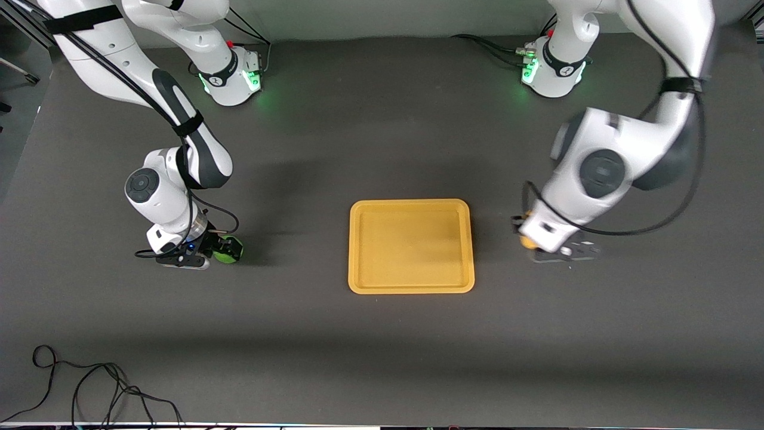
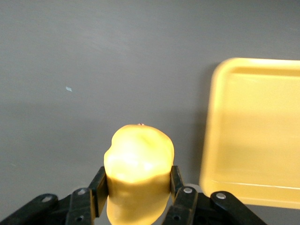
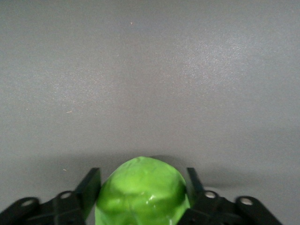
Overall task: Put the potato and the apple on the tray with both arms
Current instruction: 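Carry the potato with the left gripper while the right gripper carries the apple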
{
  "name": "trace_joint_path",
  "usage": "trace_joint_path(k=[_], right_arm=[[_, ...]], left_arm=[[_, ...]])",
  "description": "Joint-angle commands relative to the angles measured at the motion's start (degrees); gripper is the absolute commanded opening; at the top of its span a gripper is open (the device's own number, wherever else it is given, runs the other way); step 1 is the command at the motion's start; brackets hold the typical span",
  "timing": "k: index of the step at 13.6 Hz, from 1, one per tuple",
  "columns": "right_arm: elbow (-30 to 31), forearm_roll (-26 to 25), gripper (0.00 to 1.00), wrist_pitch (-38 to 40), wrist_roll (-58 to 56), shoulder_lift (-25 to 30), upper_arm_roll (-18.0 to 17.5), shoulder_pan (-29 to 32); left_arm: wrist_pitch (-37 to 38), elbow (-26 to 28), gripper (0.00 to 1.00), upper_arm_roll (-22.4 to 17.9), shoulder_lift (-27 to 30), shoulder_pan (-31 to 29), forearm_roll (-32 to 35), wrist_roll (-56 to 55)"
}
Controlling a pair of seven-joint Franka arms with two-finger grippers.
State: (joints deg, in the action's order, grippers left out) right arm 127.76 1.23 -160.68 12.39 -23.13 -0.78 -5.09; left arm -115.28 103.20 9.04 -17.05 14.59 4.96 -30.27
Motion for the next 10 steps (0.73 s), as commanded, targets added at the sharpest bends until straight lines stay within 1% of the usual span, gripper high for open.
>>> trace_joint_path(k=[1,2,3,4,5,6,7,8,9,10], right_arm=[[-0.6,1.2,0.32,1.2,0.7,0.5,0.0,-0.4],[-1.2,1.2,0.25,3.2,0.7,1.0,-0.4,-0.4],[-3.2,1.2,0.24,7.5,0.7,2.0,-0.4,-0.4],[-6.9,1.2,0.24,15.4,1.0,3.3,-0.7,-0.4],[-11.9,1.2,0.24,24.5,2.7,4.1,-1.0,-0.4],[-17.8,1.3,0.24,34.2,5.1,4.2,-1.8,-0.4],[-23.4,1.3,0.24,41.3,5.9,3.8,-3.0,-0.4],[-27.7,2.3,0.24,45.7,6.5,3.5,-4.0,-0.3],[-30.4,5.2,0.24,47.4,7.2,3.4,-4.6,-0.2],[-32.2,8.0,0.24,47.4,7.4,3.3,-5.4,-0.3]], left_arm=[[-1.9,-3.0,0.38,-1.1,-4.7,5.9,-0.1,-7.3],[-4.3,-3.7,0.38,-1.1,-6.8,7.4,0.0,-10.6],[-6.5,-4.6,0.38,-1.1,-9.1,8.9,0.2,-13.2],[-8.8,-5.7,0.38,-1.2,-11.8,10.2,0.6,-15.4],[-10.0,-6.9,0.38,-1.2,-13.9,11.0,0.8,-16.8],[-10.7,-7.8,0.38,-1.2,-15.5,11.1,0.8,-17.1],[-11.1,-8.4,0.38,-1.2,-16.7,11.4,0.8,-17.1],[-11.5,-8.4,0.38,-1.2,-17.2,11.5,1.1,-17.1],[-12.5,-8.4,0.38,-1.2,-18.1,11.5,1.7,-17.1],[-12.9,-8.4,0.38,-1.2,-18.8,11.5,2.2,-17.1]])
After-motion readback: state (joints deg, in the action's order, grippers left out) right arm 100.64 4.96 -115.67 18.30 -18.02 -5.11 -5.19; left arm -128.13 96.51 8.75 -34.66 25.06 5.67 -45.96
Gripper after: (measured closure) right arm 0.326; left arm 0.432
